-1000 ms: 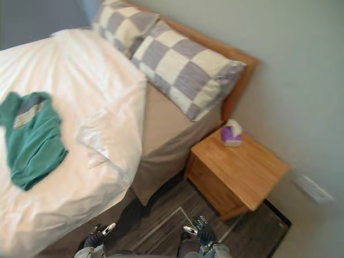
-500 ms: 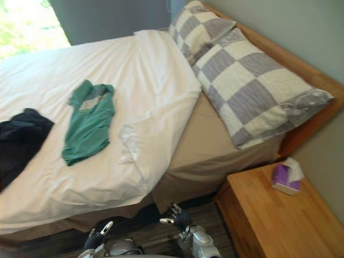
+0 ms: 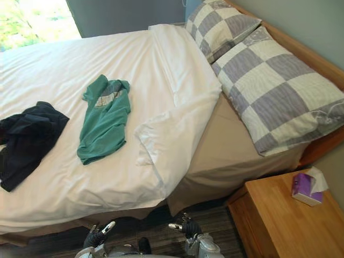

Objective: Tidy the bed and pick cloth on bed and put in laundry

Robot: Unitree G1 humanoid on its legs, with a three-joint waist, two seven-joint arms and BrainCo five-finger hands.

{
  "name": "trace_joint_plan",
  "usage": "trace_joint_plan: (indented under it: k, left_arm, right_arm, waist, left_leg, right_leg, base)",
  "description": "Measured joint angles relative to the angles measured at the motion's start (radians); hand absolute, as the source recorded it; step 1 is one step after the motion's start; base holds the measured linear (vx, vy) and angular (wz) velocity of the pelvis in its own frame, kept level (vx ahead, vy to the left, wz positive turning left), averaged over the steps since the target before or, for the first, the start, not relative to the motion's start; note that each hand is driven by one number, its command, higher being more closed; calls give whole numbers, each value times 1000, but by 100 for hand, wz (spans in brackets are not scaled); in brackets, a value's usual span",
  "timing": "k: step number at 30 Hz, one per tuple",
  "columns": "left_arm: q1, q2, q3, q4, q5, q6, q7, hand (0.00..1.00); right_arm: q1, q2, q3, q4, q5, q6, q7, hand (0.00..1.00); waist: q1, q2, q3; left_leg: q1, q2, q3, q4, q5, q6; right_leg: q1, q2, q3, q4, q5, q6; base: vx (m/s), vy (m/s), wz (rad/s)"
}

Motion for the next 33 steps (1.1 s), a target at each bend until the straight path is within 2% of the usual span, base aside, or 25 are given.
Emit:
trace_joint_plan:
  k: [3, 5, 6, 7, 8, 9, 10, 11, 12, 13, 16, 18, 20, 21, 24, 26, 30, 32, 33]
  left_arm:
    - [-6, 30, -28, 2, 48, 24, -15, 0]
    - [-9, 37, -49, 2, 88, 37, -21, 0]
    - [-11, 35, -56, 3, 93, 44, -27, 0]
    - [-23, 35, -60, 18, 117, 55, -33, 0]
    - [-32, 37, -60, 35, 125, 62, -33, 0]
    - [-38, 40, -60, 48, 128, 66, -33, 0]
    - [-40, 53, -58, 44, 131, 63, -34, 0]
    - [-43, 51, -54, 46, 135, 64, -33, 0]
    - [-44, 28, -28, 49, 135, 62, -30, 0]
    - [-40, 8, -7, 49, 140, 61, -29, 0]
    - [-35, -18, 17, 50, 143, 61, -32, 0]
    - [-32, -29, 26, 50, 145, 57, -34, 0]
    - [-32, -29, 28, 50, 145, 53, -34, 0]
    - [-32, -27, 30, 49, 144, 51, -33, 0]
    - [-33, -21, 51, 51, 144, 51, -28, 0]
    - [-29, -15, 68, 52, 144, 64, -26, 0]
    - [-24, -5, 89, 40, 145, 74, -30, 0]
    - [-19, 5, 97, 31, 145, 83, -38, 0]
    - [-14, 10, 97, 26, 145, 83, -39, 0]
  right_arm:
    - [4, 0, -41, 23, 32, -1, -22, 0]
    - [16, -4, -76, 37, 58, -9, -37, 0]
    - [19, -9, -91, 37, 67, -12, -37, 0]
    - [18, -8, -102, 22, 76, -25, -38, 0]
    - [19, -6, -102, 15, 81, -32, -37, 0]
    - [23, -2, -105, 12, 87, -47, -35, 0]
    - [32, 5, -106, 11, 103, -65, -33, 0]
    - [39, 7, -106, 16, 111, -67, -33, 0]
    - [48, -4, -112, 11, 125, -69, -33, 0]
    - [60, -16, -115, -4, 143, -73, -36, 0]
    - [74, -35, -124, -26, 203, -72, -45, 0]
    - [94, -34, -131, -48, 246, -64, -65, 0]
    - [111, -20, -161, -62, 299, -57, -92, 0]
    - [123, -9, -192, -63, 328, -52, -115, 0]
    - [171, 18, -295, -63, 402, -52, -185, 0]
    - [206, 29, -363, -68, 400, -57, -226, 0]
    - [263, -15, -483, -228, 299, -108, -387, 0]
    - [268, -69, -531, -394, 211, -113, -462, 0]
    - [270, -90, -538, -446, 190, -114, -474, 0]
  waist:
    - [-10, -9, -4]
    - [-17, -1, -9]
    - [-22, 18, -4]
    - [-33, 30, 2]
    - [-36, 31, 3]
    - [-43, 20, 1]
    - [-43, -17, 9]
    - [-45, -18, 9]
    - [-38, -5, 2]
    - [-32, 21, 1]
    - [-34, 56, -8]
    - [-30, 59, -13]
    - [-31, 51, -16]
    - [-28, 52, -20]
    - [-27, 35, -25]
    - [-32, 29, -34]
    - [-35, 23, -35]
    - [-39, 17, -36]
    - [-40, 15, -36]
  left_leg:
    - [10, 11, -66, 5, 0, -1]
    - [24, 58, -113, 5, 0, -1]
    - [23, 89, -120, 6, -1, -3]
    - [25, 127, -139, 6, 0, -8]
    - [25, 141, -144, 6, 3, -13]
    - [26, 149, -145, 6, 4, -34]
    - [37, 124, -145, 5, -6, -59]
    - [44, 119, -147, 4, -10, -67]
    - [56, 139, -123, 4, -8, -73]
    - [56, 147, -102, 3, -10, -77]
    - [54, 164, -51, -1, -14, -88]
    - [57, 178, -31, -1, -20, -98]
    - [56, 191, -16, -1, -24, -107]
    - [59, 199, 1, -1, -27, -114]
    - [76, 212, 60, 0, -38, -131]
    - [85, 218, 99, 4, -39, -138]
    - [108, 219, 138, 4, -40, -140]
    - [107, 219, 137, 4, -40, -140]
    - [106, 219, 137, 4, -40, -140]
  right_leg:
    - [21, 19, -5, 66, 17, -15]
    - [-16, 58, 31, 209, 60, -79]
    - [-54, 72, 64, 266, 25, -93]
    - [-96, 130, 144, 252, -56, -90]
    - [-117, 154, 177, 227, -65, -91]
    - [-151, 181, 227, 142, -36, -97]
    - [-169, 166, 248, 74, 54, -87]
    - [-156, 155, 242, 80, 35, -83]
    - [-152, 168, 243, 79, 39, -85]
    - [-162, 176, 253, 69, 33, -93]
    - [-169, 204, 286, 39, 45, -104]
    - [-159, 219, 296, 21, 52, -111]
    - [-156, 233, 304, -4, 63, -115]
    - [-150, 243, 317, -18, 75, -118]
    - [-145, 260, 359, -47, 92, -120]
    - [-143, 262, 367, -52, 95, -117]
    - [-130, 263, 379, -51, 105, -105]
    - [-131, 262, 380, -47, 106, -105]
    - [-133, 262, 380, -46, 106, -105]
  base:
    - [196, -83, 83]
    - [190, -103, 61]
    - [147, -139, 46]
    - [83, -119, 32]
    - [71, -126, 32]
    - [57, -101, 26]
    - [56, -128, 23]
    - [89, -158, -2]
    - [53, -167, -26]
    - [31, -132, -38]
    - [-7, -65, -42]
    - [26, -56, -25]
    - [53, -54, -22]
    - [94, -38, -33]
    - [121, -17, -41]
    - [117, -7, -28]
    - [57, -2, -14]
    - [-9, -2, 2]
    - [-54, -7, 3]
